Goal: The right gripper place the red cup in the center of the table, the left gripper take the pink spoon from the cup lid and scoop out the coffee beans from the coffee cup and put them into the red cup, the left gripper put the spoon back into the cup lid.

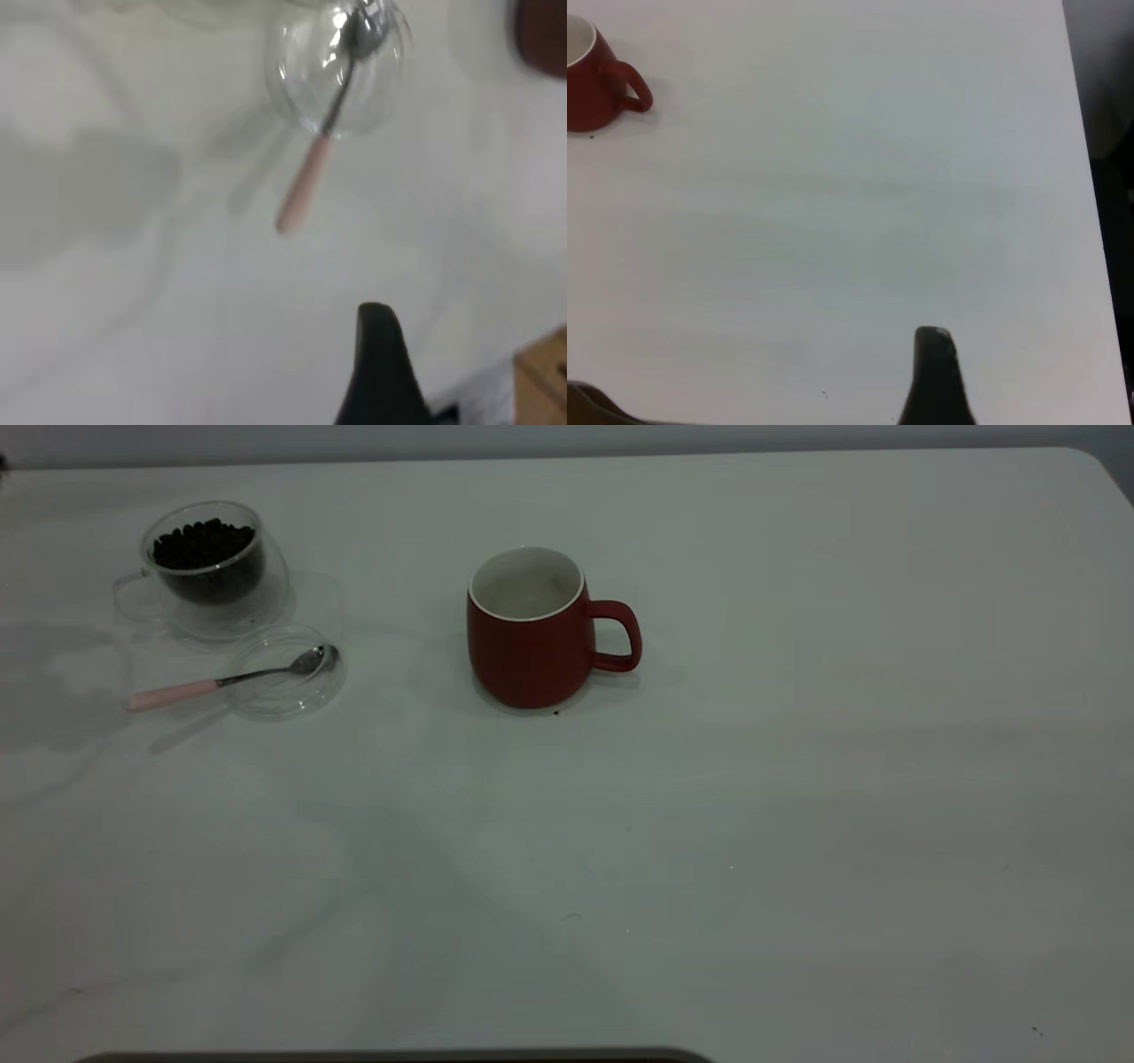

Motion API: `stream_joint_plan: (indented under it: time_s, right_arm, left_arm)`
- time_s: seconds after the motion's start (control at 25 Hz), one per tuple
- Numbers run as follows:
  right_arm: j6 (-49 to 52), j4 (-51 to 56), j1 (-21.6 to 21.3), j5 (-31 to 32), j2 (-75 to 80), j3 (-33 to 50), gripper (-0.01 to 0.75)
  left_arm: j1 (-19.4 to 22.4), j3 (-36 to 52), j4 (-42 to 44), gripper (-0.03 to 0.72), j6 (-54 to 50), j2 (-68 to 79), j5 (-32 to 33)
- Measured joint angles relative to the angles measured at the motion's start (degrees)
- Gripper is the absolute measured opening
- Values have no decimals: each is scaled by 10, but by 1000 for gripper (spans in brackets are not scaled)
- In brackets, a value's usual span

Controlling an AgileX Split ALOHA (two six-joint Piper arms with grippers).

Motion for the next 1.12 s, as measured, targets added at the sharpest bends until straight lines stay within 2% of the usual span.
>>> stream_joint_plan:
  time_s: [0.08,0.2,0.4,0.56,0.88,1.12]
  right_arm:
    - [0,0,0,0,0,0,591]
    - [0,0,0,0,0,0,591]
    - [0,0,0,0,0,0,591]
    - [0,0,0,0,0,0,591]
    - [0,0,0,0,0,0,591]
    - [0,0,0,0,0,0,591]
  left_arm:
    - [-29,-22,61,575,-82,-46,26]
    - [-73,-32,144,575,-185,-112,26]
    - [-111,-20,222,575,-289,-218,26]
    - [-113,41,227,575,-309,-324,26]
    - [-113,235,229,575,-303,-567,26]
    - [-113,292,227,575,-302,-741,26]
